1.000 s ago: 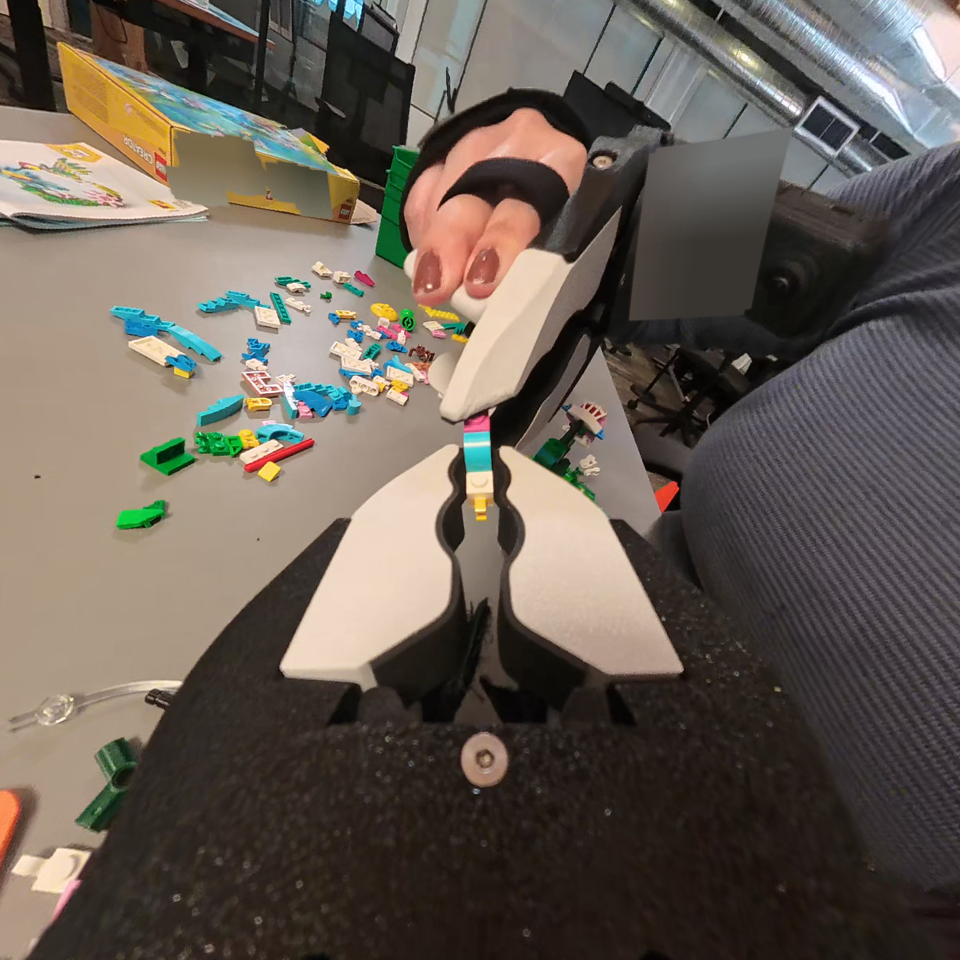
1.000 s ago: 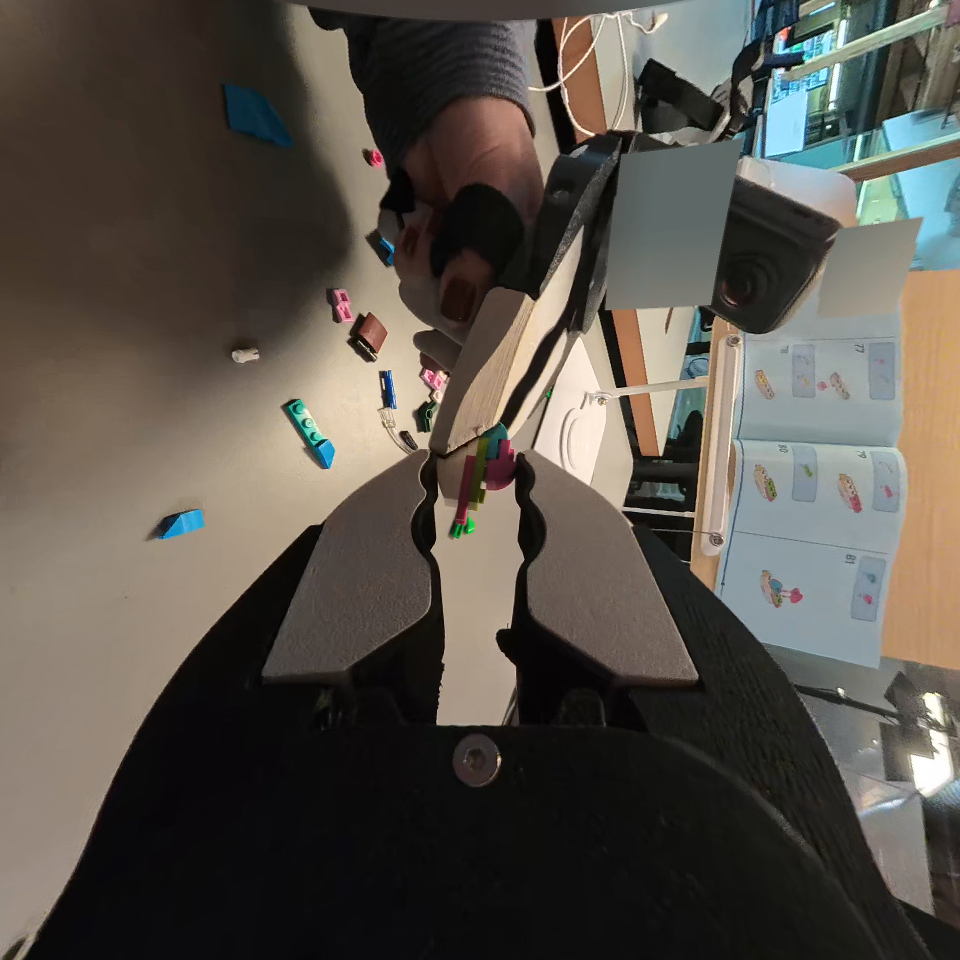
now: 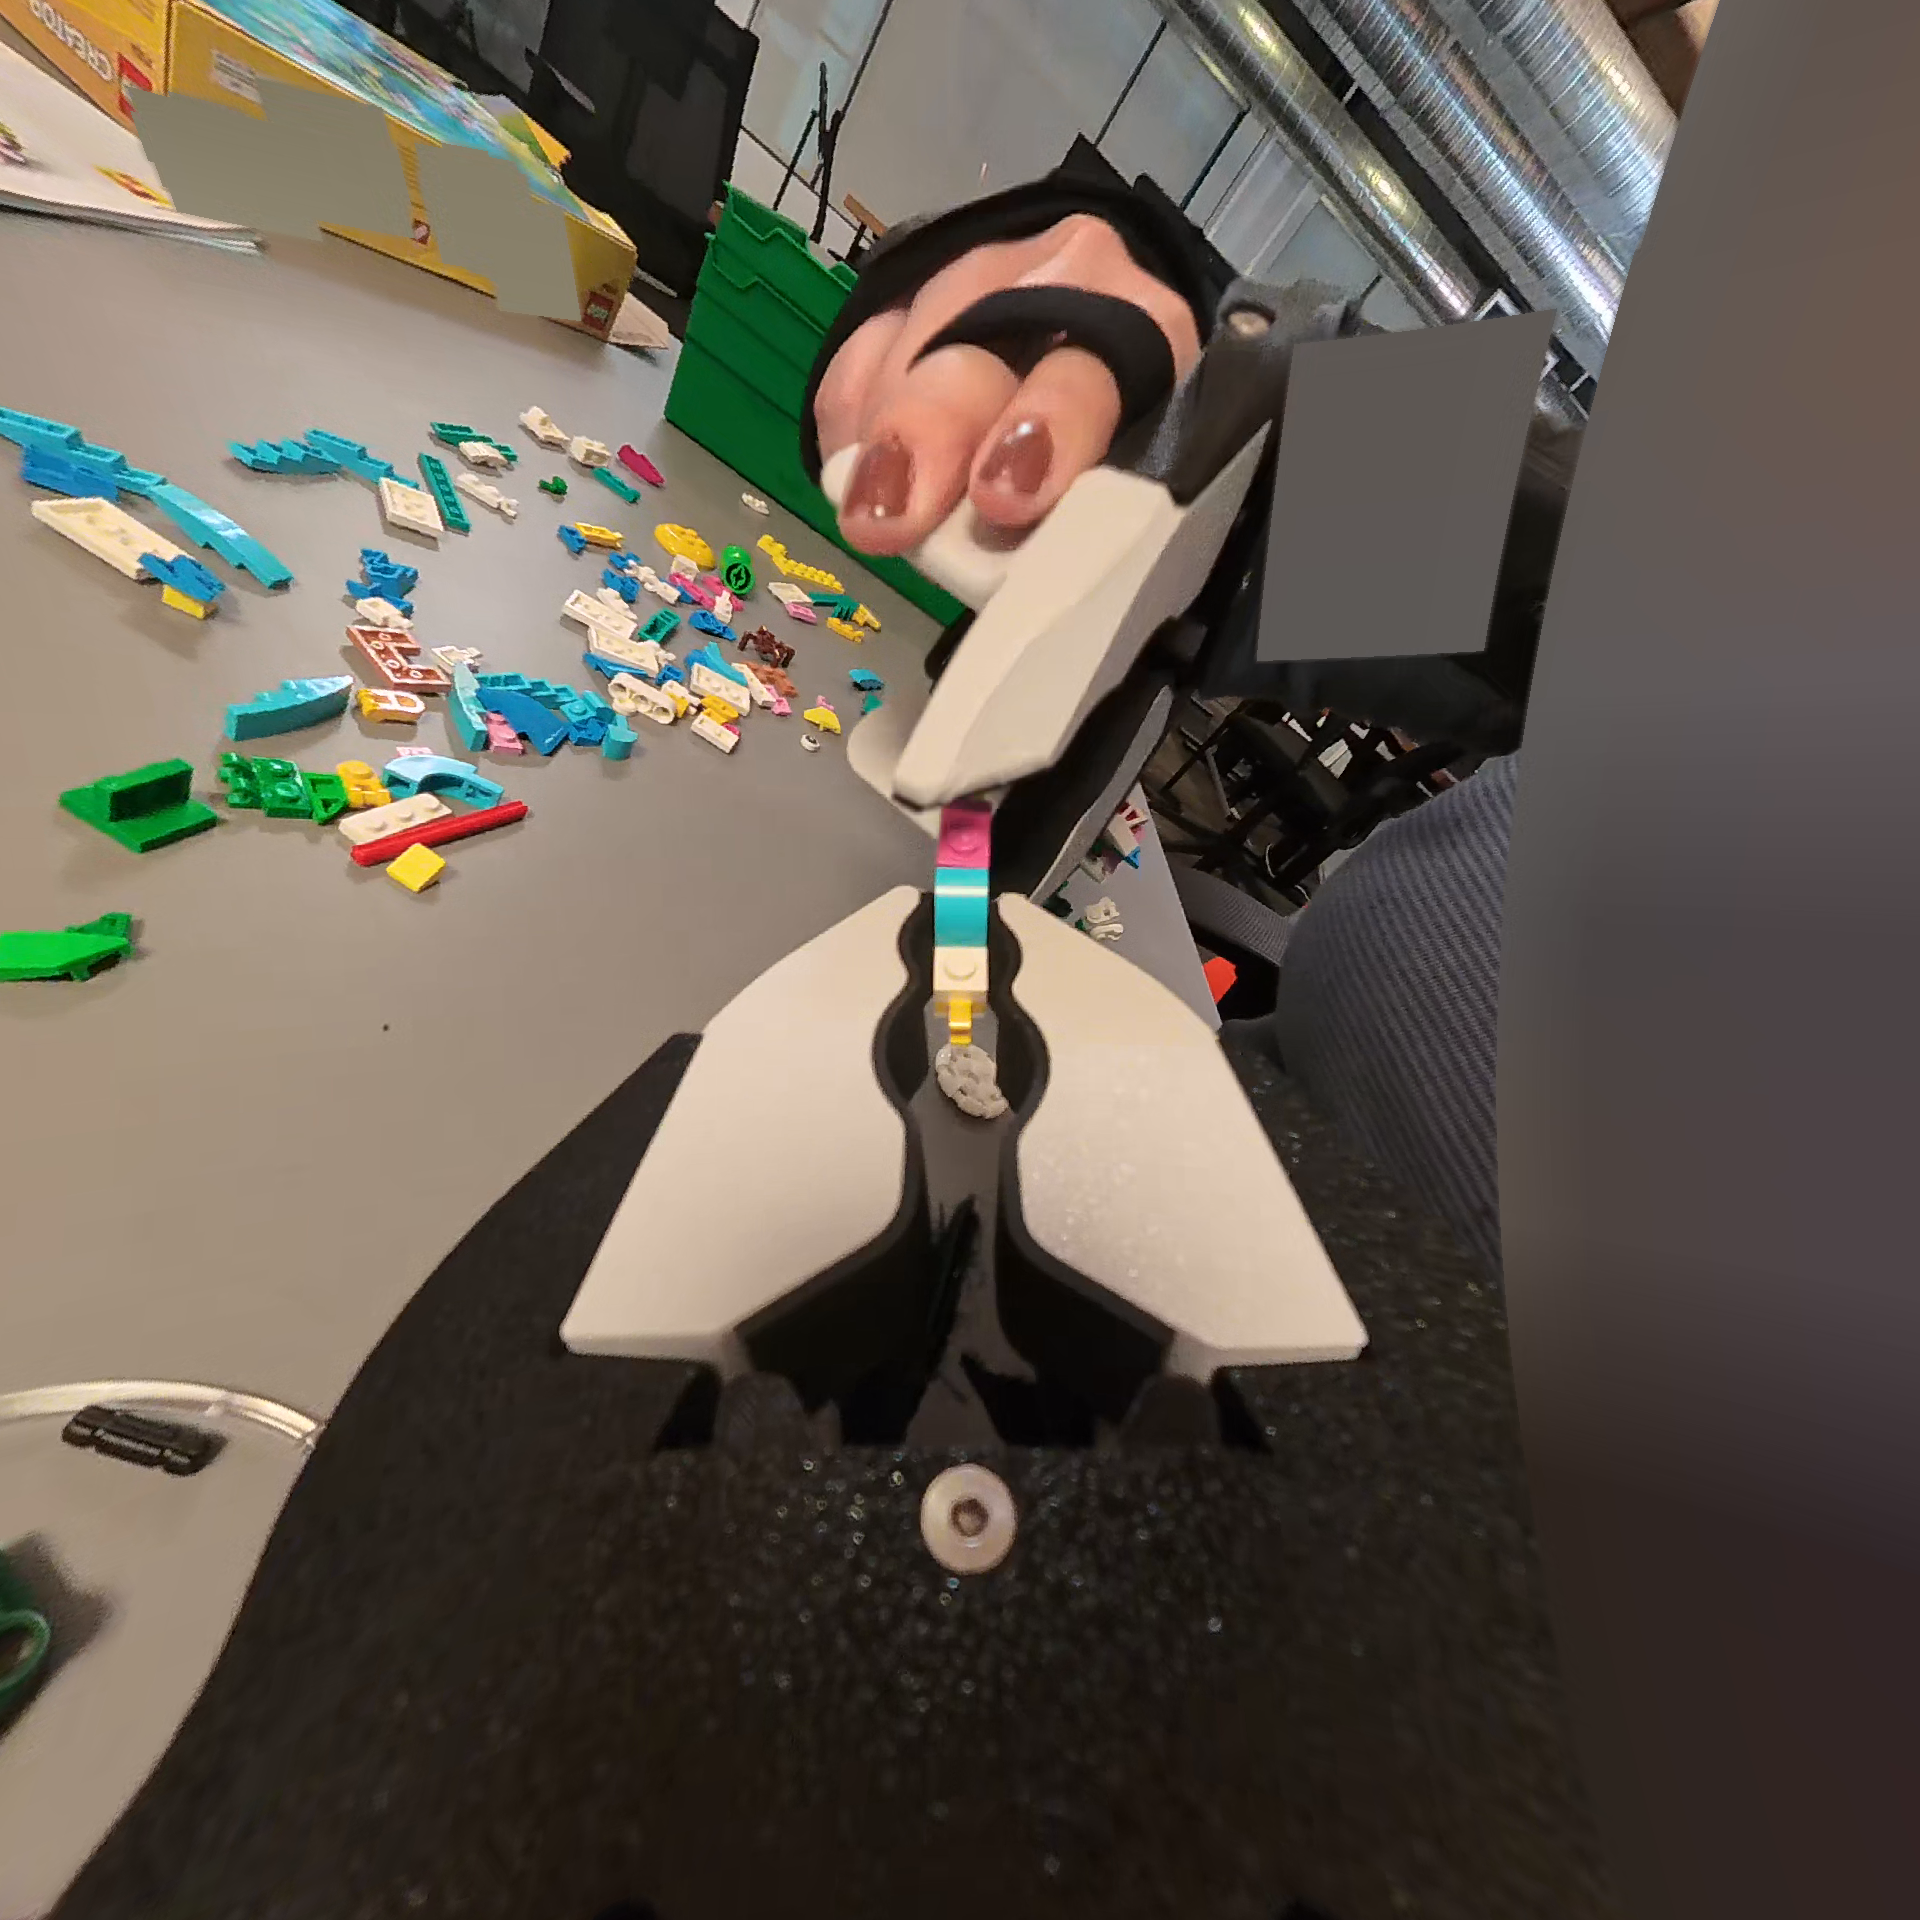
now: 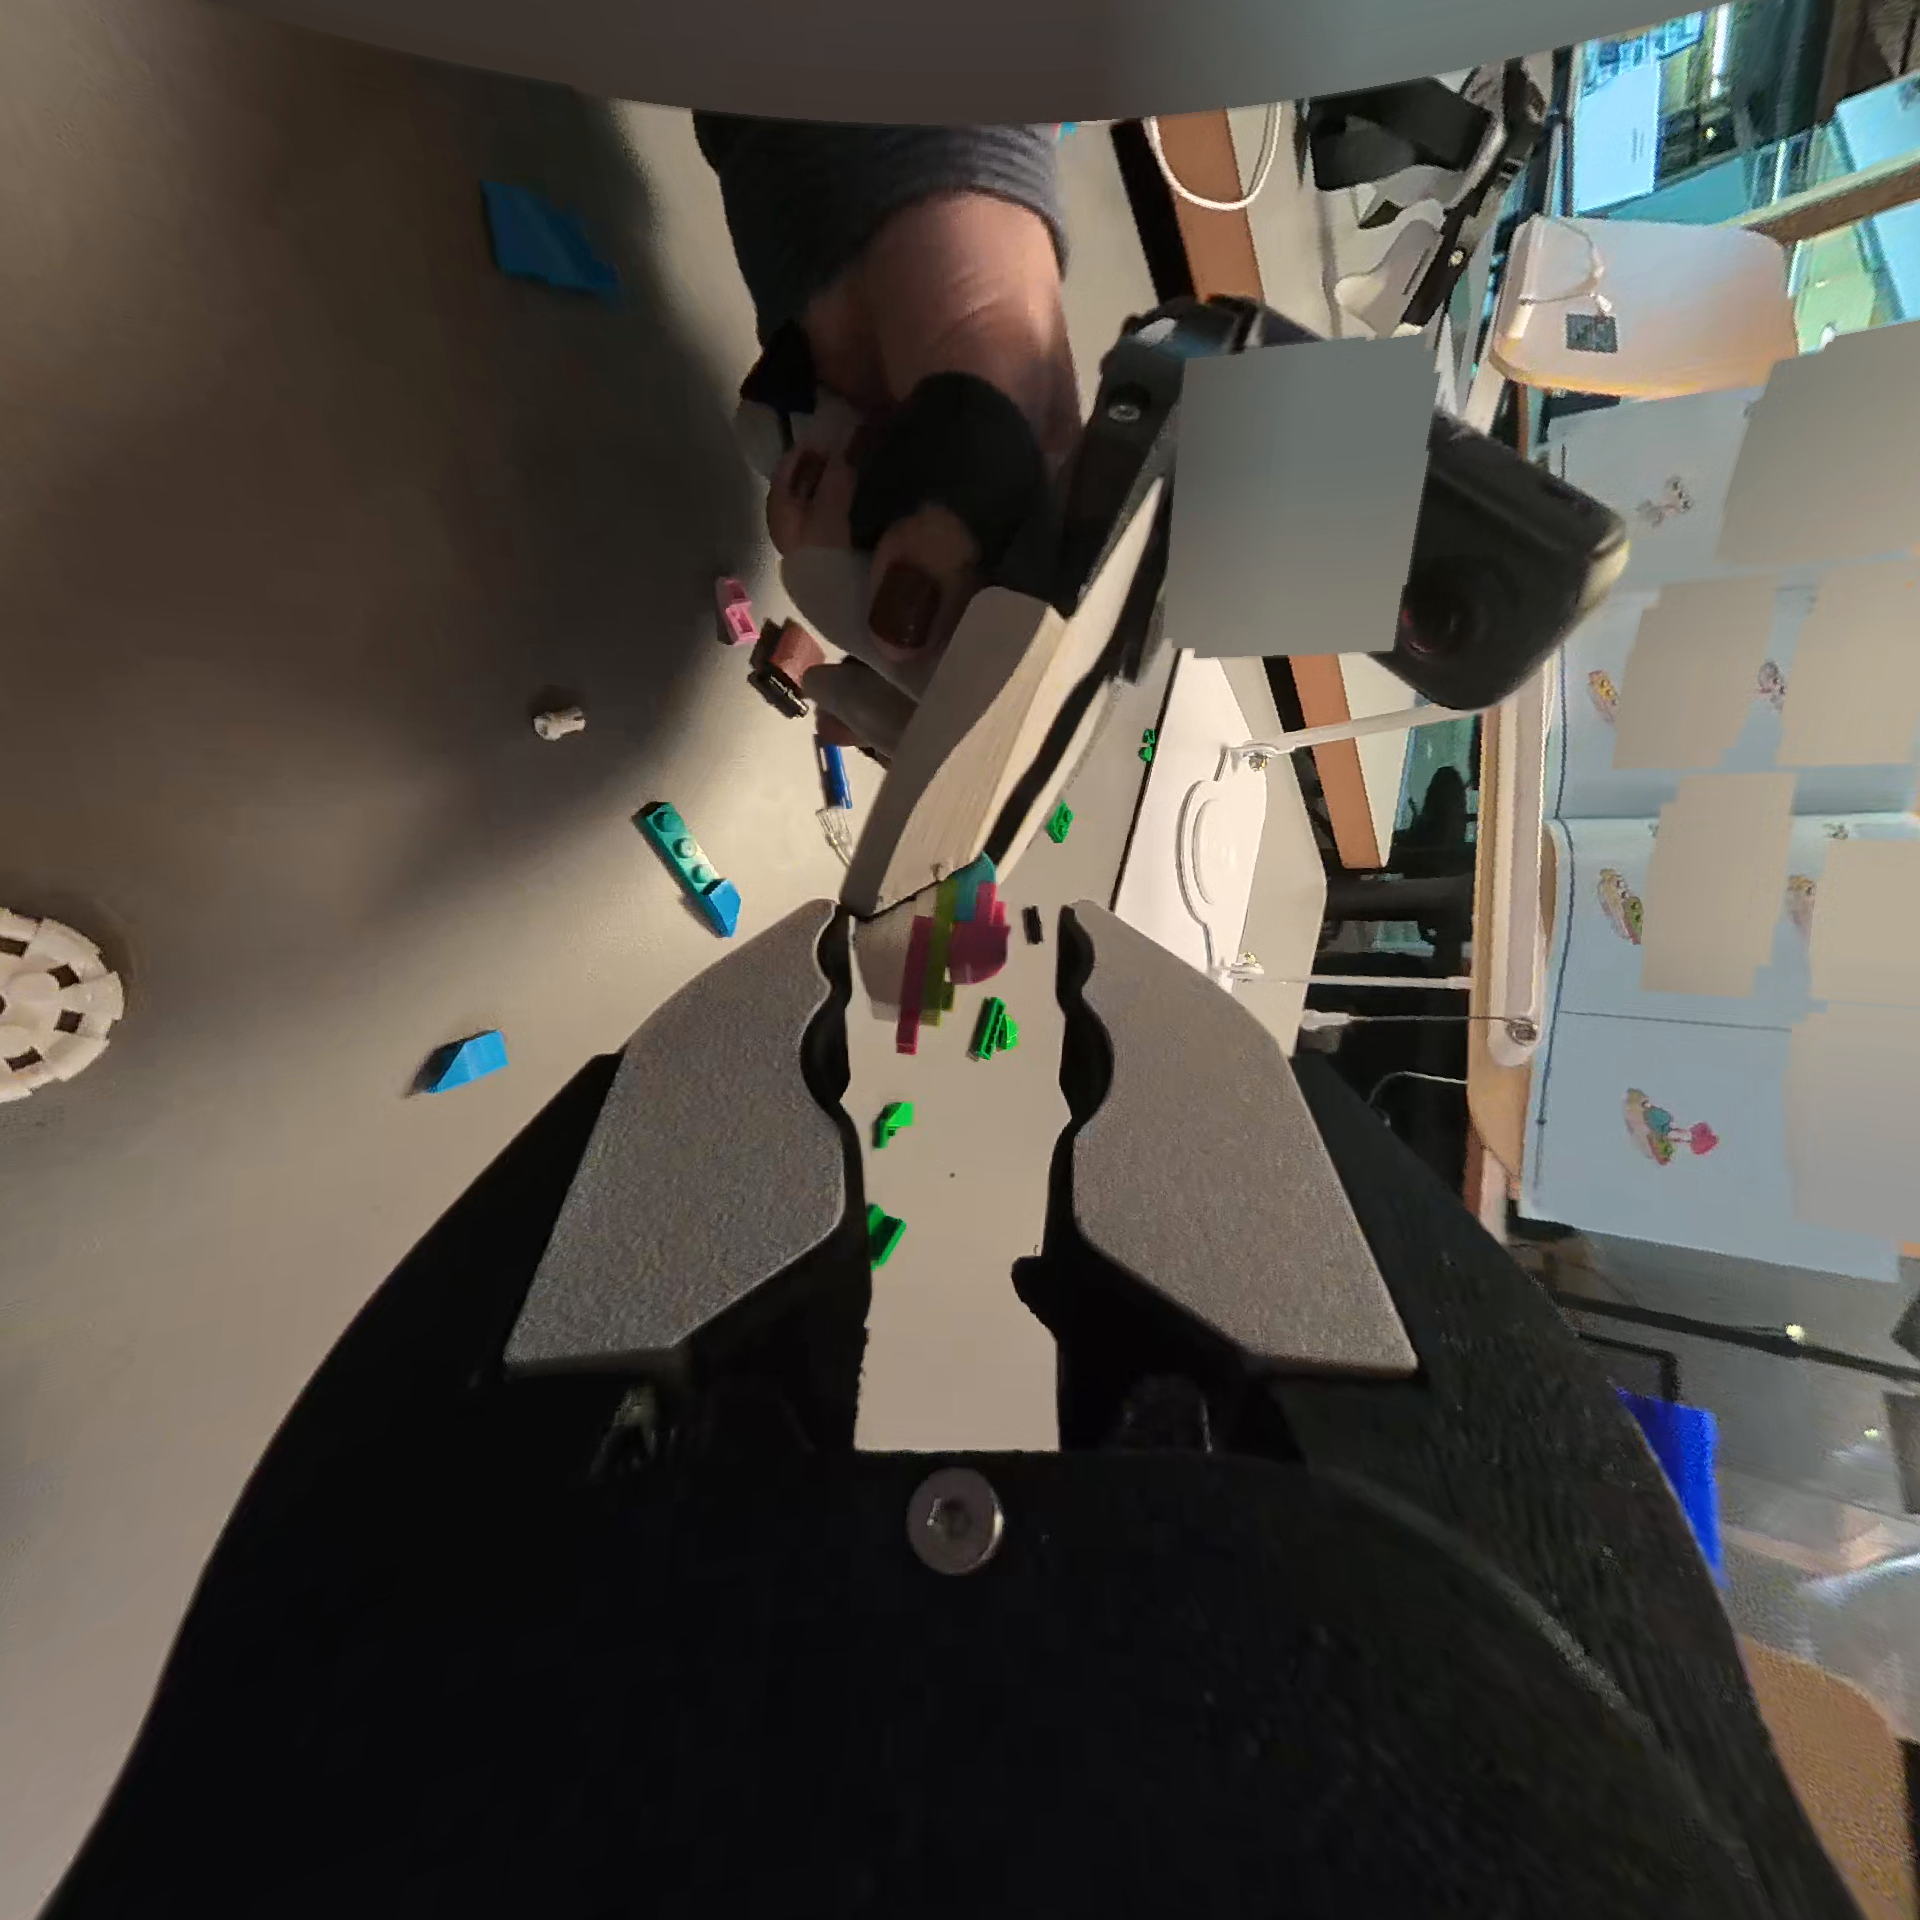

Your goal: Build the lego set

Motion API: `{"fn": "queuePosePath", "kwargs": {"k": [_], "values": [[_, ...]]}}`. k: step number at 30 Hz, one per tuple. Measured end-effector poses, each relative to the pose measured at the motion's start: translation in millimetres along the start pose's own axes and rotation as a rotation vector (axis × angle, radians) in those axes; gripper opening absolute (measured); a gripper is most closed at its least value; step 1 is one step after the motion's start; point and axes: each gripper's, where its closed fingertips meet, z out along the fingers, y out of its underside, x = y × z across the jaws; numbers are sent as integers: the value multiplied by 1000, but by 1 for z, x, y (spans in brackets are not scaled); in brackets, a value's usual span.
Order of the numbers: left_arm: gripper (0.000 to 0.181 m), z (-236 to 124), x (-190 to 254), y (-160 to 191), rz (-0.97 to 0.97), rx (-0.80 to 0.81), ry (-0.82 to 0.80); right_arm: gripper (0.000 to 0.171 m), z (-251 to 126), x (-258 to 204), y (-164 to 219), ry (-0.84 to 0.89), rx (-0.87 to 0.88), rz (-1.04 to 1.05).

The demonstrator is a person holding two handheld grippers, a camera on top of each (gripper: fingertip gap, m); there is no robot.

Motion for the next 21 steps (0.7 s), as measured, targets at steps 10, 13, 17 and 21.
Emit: {"fn": "queuePosePath", "kwargs": {"k": [10,13,17,21], "values": [[8,0,4,0,-47,15,58,26,-6,-5,-5,-89,118,120],[8,0,1,1,-44,8,41,26,-4,-6,-3,-97,106,136],[8,-3,-10,4,-4,-9,-39,31,-16,1,5,-68,76,272],[8,-8,-25,7,127,-57,-177,42,-37,8,15,20,110,569]]}}
